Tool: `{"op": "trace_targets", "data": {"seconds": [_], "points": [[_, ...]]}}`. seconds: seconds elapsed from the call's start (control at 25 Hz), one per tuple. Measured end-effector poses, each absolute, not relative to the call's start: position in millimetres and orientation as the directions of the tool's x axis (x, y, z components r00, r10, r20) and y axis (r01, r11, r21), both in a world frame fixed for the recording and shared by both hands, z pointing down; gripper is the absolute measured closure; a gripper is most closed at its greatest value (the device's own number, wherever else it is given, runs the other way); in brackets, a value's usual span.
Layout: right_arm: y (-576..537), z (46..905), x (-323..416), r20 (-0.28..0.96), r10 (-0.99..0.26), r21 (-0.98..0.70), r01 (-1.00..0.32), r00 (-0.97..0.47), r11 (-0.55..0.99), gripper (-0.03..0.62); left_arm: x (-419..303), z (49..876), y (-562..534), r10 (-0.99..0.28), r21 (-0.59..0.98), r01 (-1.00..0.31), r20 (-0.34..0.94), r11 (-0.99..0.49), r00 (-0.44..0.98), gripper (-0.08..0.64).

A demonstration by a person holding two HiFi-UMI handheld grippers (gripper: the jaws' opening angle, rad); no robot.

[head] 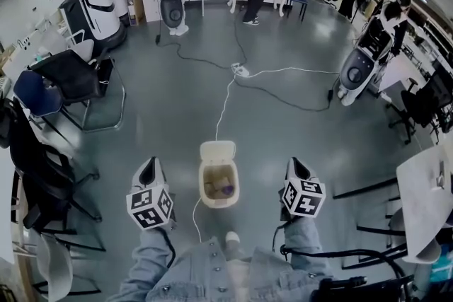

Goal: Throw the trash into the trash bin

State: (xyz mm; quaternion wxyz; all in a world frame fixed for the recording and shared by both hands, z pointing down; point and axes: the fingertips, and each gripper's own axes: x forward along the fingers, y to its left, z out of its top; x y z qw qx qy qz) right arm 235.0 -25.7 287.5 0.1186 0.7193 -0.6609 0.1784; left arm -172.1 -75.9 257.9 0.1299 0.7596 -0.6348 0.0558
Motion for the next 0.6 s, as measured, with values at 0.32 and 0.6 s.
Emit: {"op": "trace_targets", "data": {"seconds": [0.32,0.6], "points": [[-35,287,230,0.419,-0.906,-0.057,-0.994,0.057,-0.089,0.589,-174,261,-79,-0.948,0.125,-0.979,0.256,-0.162,0.190,0.551],[-40,286,226,0.419,-0.905,-0.063,-0.993,0.066,-0.102,0.589,-176,263,-84,-0.945,0.134,-0.975,0.256,-0.175,0.205,0.552]]}}
